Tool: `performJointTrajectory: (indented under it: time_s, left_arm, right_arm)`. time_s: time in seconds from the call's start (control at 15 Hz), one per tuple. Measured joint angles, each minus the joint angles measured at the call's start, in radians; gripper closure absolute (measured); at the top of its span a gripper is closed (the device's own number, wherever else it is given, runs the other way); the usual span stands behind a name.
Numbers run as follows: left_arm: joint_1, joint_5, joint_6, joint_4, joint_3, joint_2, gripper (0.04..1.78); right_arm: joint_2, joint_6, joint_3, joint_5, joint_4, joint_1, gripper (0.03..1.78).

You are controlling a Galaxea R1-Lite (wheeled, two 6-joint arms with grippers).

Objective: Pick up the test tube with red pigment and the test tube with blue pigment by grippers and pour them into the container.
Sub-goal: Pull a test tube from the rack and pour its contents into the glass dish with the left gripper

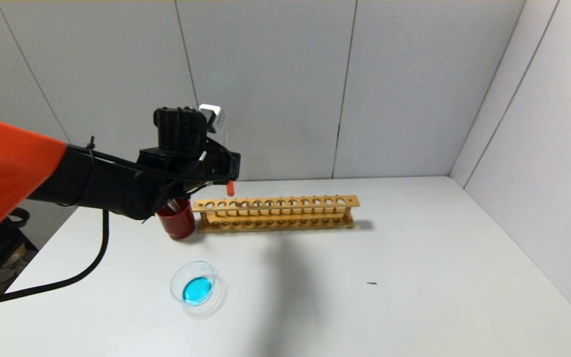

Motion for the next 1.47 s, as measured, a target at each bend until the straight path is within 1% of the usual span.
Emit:
performJointTrajectory:
  time_s: [0.2, 0.27, 0.4, 0.67, 0.93, 1.07, 1.47]
  left_arm:
    - [-0.003, -0.001, 0.030, 0.111, -0.014, -0.107, 1.50]
    - [-0.004, -0.002, 0.055, 0.124, 0.007, -0.147, 1.50]
    - [-0.003, -0.003, 0.145, 0.131, 0.096, -0.219, 1.50]
    - [0.011, -0.003, 0.453, 0.126, 0.346, -0.350, 1.50]
    - [0.072, -0.009, 0.794, 0.125, 0.533, -0.434, 1.50]
    - [0.108, -0.030, 0.943, 0.125, 0.586, -0.453, 1.50]
    - [0.208, -0.152, 1.364, 0.124, 0.640, -0.436, 1.50]
  right_arm:
    - [0.000, 0.000, 0.000, 0.000, 0.000, 0.000, 0.06]
    - [0.000, 0.000, 0.000, 0.000, 0.000, 0.000, 0.06]
    - [0.000, 0.000, 0.000, 0.000, 0.000, 0.000, 0.06]
    - [0.000, 0.000, 0.000, 0.000, 0.000, 0.000, 0.06]
    - [0.000, 0.000, 0.000, 0.000, 0.000, 0.000, 0.06]
    - [0.000, 0.000, 0.000, 0.000, 0.000, 0.000, 0.06]
    - [0.000, 0.000, 0.000, 0.000, 0.000, 0.000, 0.06]
